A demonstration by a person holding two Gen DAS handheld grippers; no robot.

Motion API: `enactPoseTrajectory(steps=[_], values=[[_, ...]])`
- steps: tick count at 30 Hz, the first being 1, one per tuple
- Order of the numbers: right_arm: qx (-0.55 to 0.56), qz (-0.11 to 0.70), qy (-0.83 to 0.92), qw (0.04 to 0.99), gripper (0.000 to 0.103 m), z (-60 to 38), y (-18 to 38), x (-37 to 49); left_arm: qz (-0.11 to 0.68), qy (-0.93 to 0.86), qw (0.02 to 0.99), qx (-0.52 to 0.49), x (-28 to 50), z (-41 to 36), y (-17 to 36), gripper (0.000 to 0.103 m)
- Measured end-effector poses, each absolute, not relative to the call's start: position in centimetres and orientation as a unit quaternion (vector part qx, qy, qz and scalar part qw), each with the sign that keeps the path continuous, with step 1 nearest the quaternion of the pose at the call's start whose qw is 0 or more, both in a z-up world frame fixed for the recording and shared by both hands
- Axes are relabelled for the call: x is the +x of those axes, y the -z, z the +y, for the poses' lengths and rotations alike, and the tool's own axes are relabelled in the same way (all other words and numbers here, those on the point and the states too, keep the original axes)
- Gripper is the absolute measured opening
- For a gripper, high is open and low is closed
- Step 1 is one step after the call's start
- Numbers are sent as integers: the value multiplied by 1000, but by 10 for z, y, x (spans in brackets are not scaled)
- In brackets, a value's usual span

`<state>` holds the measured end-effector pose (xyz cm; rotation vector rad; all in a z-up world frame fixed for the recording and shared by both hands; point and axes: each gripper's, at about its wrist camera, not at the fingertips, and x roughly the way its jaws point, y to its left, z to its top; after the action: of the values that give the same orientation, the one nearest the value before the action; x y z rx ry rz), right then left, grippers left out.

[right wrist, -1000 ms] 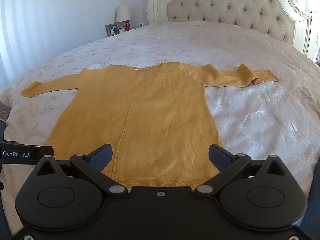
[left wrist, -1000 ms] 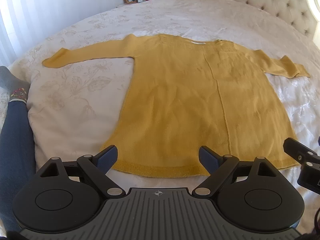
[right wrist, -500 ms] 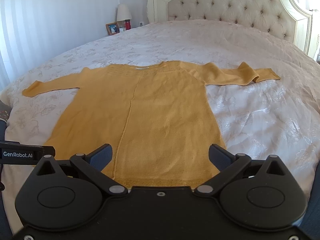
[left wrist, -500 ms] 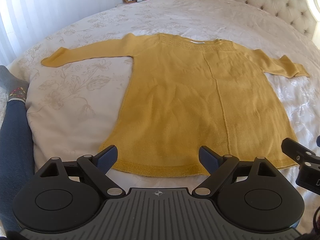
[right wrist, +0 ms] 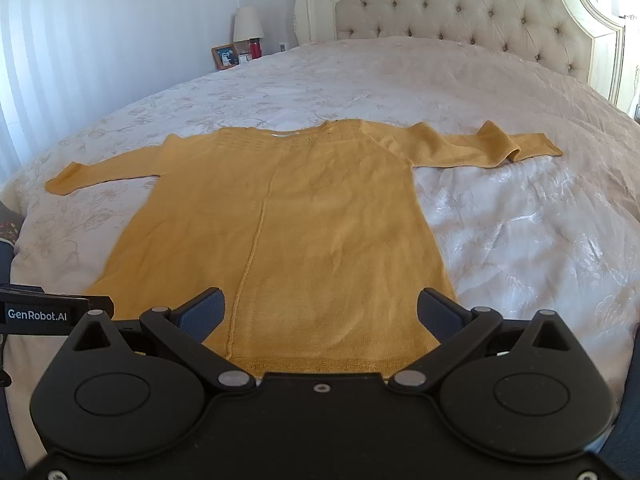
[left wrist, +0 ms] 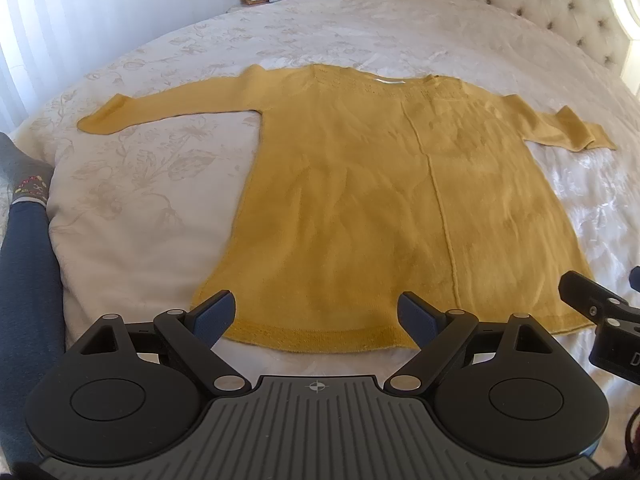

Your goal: Fold small clothes

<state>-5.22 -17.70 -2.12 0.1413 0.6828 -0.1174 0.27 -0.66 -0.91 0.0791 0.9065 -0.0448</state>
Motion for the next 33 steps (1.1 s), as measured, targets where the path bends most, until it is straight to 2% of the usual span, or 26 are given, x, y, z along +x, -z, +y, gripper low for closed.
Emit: enactPoseTrajectory(steps=[33], values=[[90, 346, 54, 932, 102, -183, 30, -38, 449, 75, 890, 28, 19, -4, 29, 88]])
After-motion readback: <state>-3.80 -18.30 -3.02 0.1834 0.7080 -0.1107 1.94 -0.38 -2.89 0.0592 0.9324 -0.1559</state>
